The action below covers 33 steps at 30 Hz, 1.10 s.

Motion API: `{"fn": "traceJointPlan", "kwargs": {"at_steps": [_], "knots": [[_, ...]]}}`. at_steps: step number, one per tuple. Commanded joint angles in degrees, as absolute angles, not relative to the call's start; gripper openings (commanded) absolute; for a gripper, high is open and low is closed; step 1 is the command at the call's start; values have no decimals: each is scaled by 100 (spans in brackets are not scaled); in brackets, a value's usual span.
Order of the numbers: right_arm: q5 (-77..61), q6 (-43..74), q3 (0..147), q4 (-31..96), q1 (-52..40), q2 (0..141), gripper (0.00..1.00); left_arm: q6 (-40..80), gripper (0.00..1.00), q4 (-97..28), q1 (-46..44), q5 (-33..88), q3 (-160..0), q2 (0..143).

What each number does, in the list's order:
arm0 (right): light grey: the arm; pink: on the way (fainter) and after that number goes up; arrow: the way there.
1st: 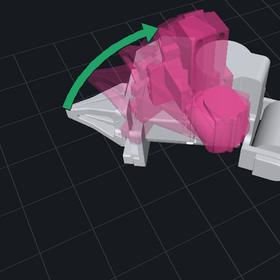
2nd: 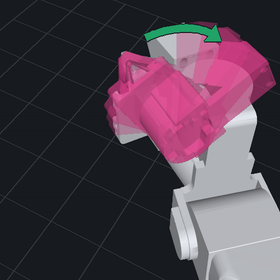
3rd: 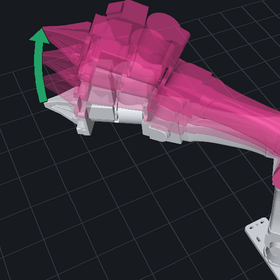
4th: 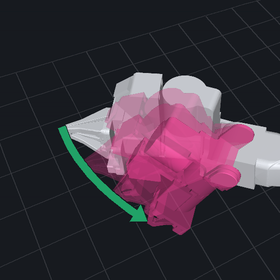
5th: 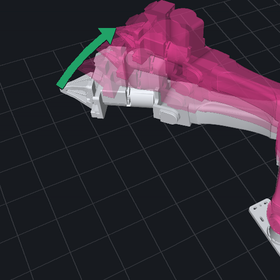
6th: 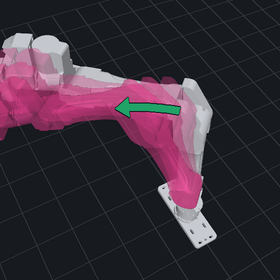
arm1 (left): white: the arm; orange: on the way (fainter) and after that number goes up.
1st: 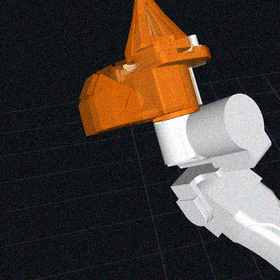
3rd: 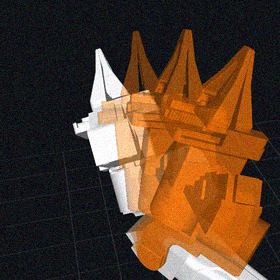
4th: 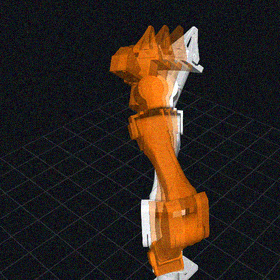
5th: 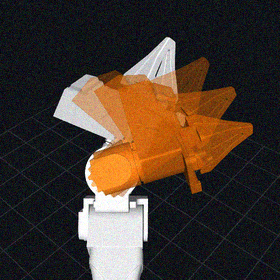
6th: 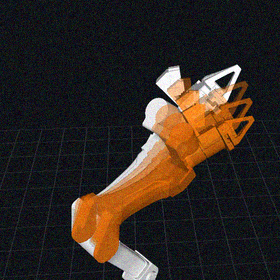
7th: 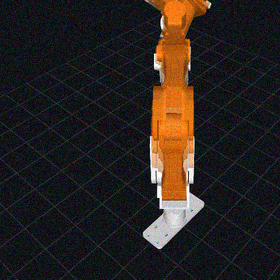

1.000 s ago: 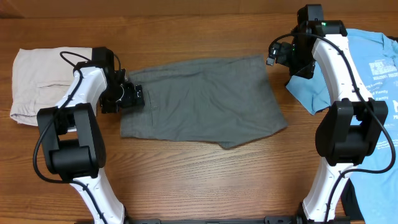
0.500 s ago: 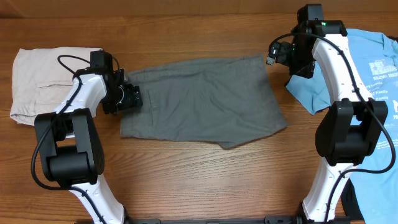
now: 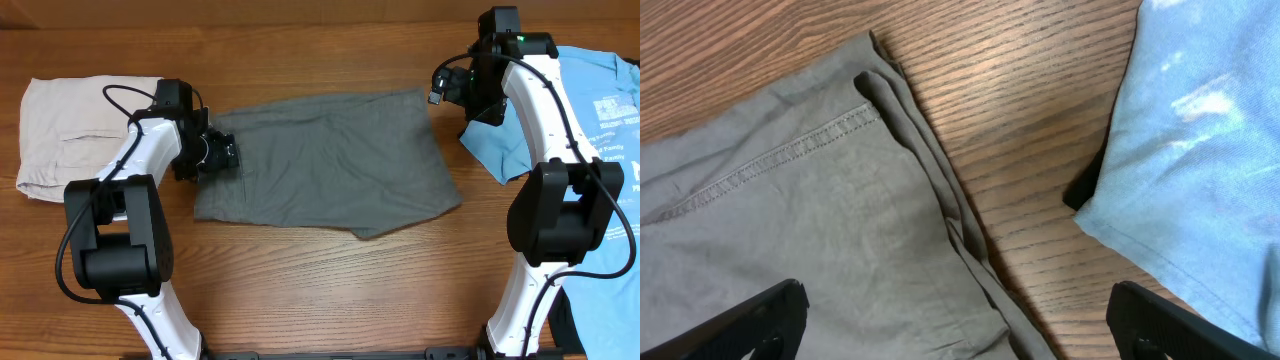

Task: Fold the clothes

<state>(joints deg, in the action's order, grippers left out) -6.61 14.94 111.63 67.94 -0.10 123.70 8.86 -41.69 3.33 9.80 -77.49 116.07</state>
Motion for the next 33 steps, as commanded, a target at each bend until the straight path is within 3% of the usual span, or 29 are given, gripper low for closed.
{"fn": "traceJointPlan", "kwargs": {"at_steps": [1, 8, 17, 20, 22, 25, 33], "knots": [[-602, 1457, 11172, 6761, -25, 12372, 100, 1055, 86, -4219, 242, 1142, -7387, 12066], [-602, 1457, 11172, 6761, -25, 12372, 100, 1052, 74, -4217, 244, 1140, -7387, 12066], [-602, 1457, 11172, 6761, -25, 12372, 100, 1052, 31, -4219, 242, 1142, -7387, 12066], [-602, 1457, 11172, 6761, -25, 12372, 100, 1048, 31, -4219, 244, 1140, -7387, 12066], [-602, 1457, 11172, 6761, -25, 12372, 100, 1044, 36, -4244, 248, 1138, -7387, 12066], [-602, 1457, 11172, 6761, -25, 12372, 100, 1031, 52, -4287, 261, 976, -7387, 12066], [-602, 1457, 11172, 6761, -25, 12372, 100, 1111, 52, -4416, 261, 399, -7387, 12066]]}}
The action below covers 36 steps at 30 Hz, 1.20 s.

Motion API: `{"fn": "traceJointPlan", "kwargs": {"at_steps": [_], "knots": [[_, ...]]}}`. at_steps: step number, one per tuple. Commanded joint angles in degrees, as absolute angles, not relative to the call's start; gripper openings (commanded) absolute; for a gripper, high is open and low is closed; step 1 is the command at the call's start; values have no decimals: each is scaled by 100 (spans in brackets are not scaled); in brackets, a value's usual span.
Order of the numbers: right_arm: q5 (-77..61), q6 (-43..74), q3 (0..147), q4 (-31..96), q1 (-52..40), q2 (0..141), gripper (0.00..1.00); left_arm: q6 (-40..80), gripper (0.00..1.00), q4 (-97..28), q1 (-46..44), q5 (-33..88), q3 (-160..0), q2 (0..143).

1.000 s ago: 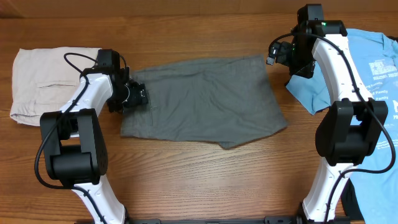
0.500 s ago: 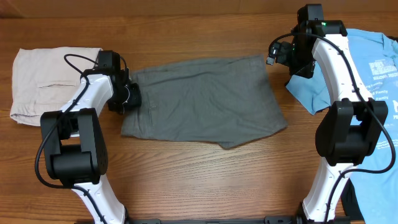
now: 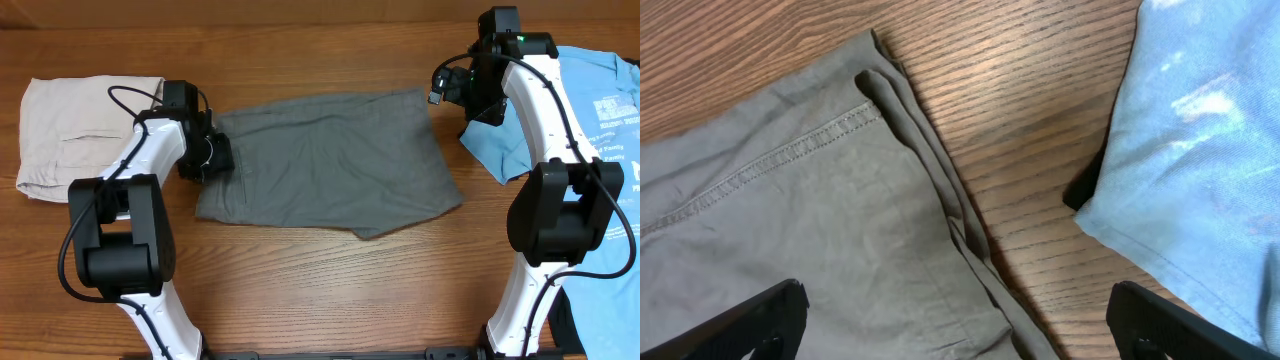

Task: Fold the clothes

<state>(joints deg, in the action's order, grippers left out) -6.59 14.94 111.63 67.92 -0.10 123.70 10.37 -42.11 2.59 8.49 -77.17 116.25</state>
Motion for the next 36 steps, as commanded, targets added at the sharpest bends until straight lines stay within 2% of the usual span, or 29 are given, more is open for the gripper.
{"fn": "traceJointPlan", "kwargs": {"at_steps": [1, 4, 7, 13, 17, 18, 21, 28, 36], "knots": [[-602, 1457, 11172, 6761, -25, 12372, 100, 1229, 52, -4445, 261, 239, -7387, 12066], [-602, 1457, 11172, 6761, -25, 12372, 100, 1544, 55, -4480, 290, -174, -7387, 12066], [-602, 1457, 11172, 6761, -25, 12372, 100, 1544, 59, -4539, 370, -36, -7391, 12064], [-602, 1457, 11172, 6761, -25, 12372, 100, 1522, 48, -4626, 458, 600, -7393, 12064], [-602, 1457, 11172, 6761, -25, 12372, 100, 1522, 29, -4626, 458, 578, -7393, 12064], [-602, 1457, 11172, 6761, -25, 12372, 100, 1522, 20, -4628, 458, 576, -7393, 12064], [-602, 1457, 11172, 6761, -25, 12372, 100, 1514, 4, -4628, 458, 574, -7393, 12064], [-602, 1457, 11172, 6761, -25, 12372, 100, 1479, 4, -4934, 458, 554, -7708, 12025], [-602, 1457, 11172, 6761, -25, 12372, 100, 1479, 4, -6379, 412, 558, -9220, 11977]]}}
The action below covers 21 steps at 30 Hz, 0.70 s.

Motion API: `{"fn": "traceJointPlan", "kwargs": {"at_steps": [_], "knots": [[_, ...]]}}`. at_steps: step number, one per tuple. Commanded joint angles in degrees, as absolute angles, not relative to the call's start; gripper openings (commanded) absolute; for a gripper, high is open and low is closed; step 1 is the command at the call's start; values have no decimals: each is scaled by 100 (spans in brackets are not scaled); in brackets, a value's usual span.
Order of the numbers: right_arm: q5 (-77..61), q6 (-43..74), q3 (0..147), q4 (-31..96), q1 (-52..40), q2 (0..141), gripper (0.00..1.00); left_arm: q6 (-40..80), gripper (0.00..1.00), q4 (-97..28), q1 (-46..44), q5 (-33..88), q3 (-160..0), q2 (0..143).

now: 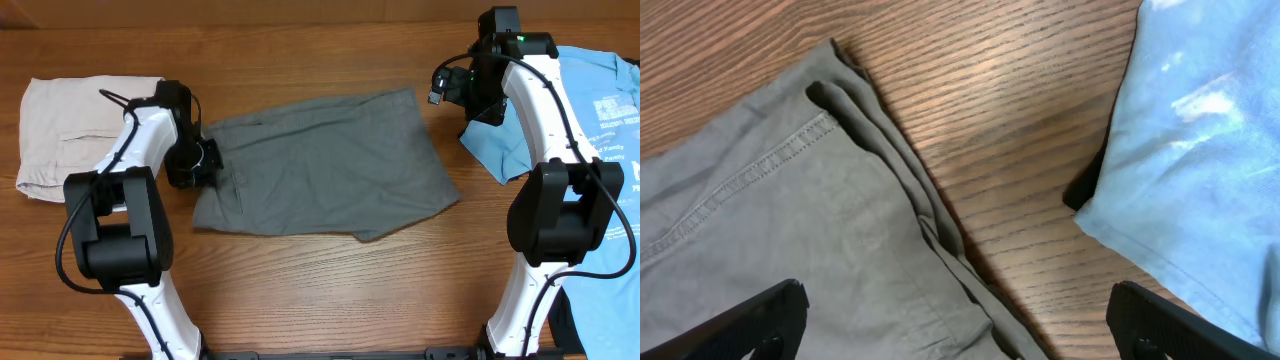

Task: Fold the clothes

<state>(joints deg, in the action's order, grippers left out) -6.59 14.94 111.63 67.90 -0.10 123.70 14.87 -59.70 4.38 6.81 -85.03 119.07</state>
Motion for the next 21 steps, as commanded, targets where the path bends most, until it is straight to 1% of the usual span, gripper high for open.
{"fn": "traceJointPlan", "kwargs": {"at_steps": [1, 7, 10, 16, 18, 19, 21], "knots": [[-602, 1457, 11172, 6761, -25, 12372, 100, 1479, 4, -6536, 386, 556, -9415, 11977], [-666, 1533, 11172, 6628, -25, 12372, 100, 1481, 4, -7328, 174, 561, -10562, 11977], [-1258, 1765, 11172, 6497, -34, 12372, 100, 1479, 4, -7550, 67, 561, -10908, 11977], [-1299, 1763, 11172, 6458, -36, 12372, 100, 1487, 4, -7804, -156, 561, -11362, 11977], [-1590, 1933, 11172, 6464, -36, 12372, 100, 1485, 4, -7948, -204, 561, -11528, 11977], [-1806, 1935, 11172, 6663, -34, 12372, 100, 1485, 4, -8014, -220, 561, -11607, 11977], [-2630, 1922, 11172, 6925, -43, 12372, 99, 1483, 4, -8088, -231, 561, -11721, 11977]]}}
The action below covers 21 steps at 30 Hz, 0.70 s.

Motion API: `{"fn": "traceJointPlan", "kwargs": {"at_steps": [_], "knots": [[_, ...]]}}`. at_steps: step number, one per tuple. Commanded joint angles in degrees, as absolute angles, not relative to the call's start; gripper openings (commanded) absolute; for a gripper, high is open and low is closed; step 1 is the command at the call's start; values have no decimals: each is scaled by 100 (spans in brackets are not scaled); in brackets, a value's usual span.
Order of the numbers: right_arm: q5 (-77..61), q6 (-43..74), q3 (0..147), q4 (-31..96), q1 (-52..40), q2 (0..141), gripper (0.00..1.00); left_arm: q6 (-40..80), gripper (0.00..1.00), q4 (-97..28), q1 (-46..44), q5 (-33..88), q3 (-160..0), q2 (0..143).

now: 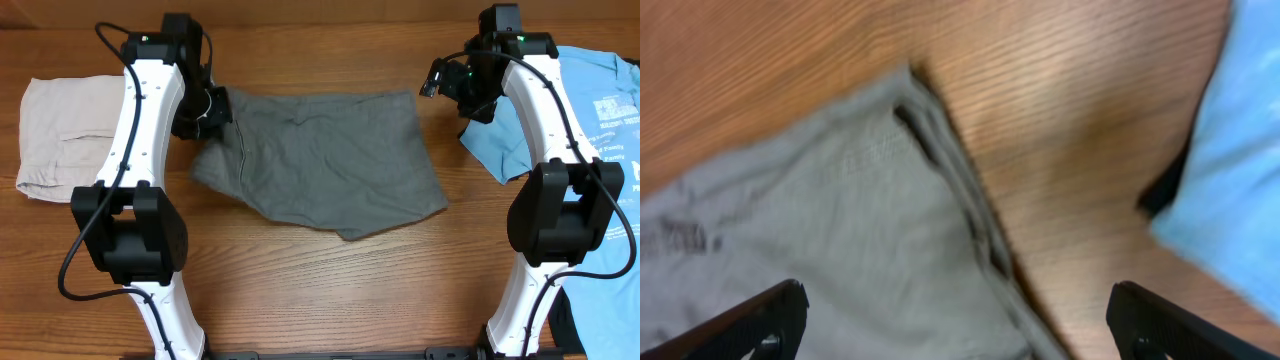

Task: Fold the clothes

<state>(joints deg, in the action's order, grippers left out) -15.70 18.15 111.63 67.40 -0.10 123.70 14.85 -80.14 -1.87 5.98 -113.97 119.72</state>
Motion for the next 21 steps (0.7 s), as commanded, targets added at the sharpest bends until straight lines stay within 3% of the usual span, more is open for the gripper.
{"fn": "traceJointPlan", "kwargs": {"at_steps": [1, 2, 3, 4, 8, 21], "knots": [[-3022, 1793, 11166, 7078, -62, 12372, 79, 1485, 4, -8112, -231, 561, -11760, 11977], [-3426, 1555, 11142, 7293, -119, 12372, 36, 1485, 4, -8119, -228, 561, -11786, 11977], [-3557, 1492, 11137, 7478, -176, 12372, 8, 1485, 4, -8121, -228, 561, -11804, 11977], [-3568, 1494, 11137, 7714, -268, 12374, 4, 1485, 4, -8121, -228, 561, -11819, 11977], [-3354, 1459, 11006, 8141, -777, 12374, 4, 1485, 4, -8125, -228, 563, -11841, 11977], [-3356, 2112, 9564, 6770, -2716, 12376, 4, 1483, 5, -8189, -228, 600, -11841, 11977]]}}
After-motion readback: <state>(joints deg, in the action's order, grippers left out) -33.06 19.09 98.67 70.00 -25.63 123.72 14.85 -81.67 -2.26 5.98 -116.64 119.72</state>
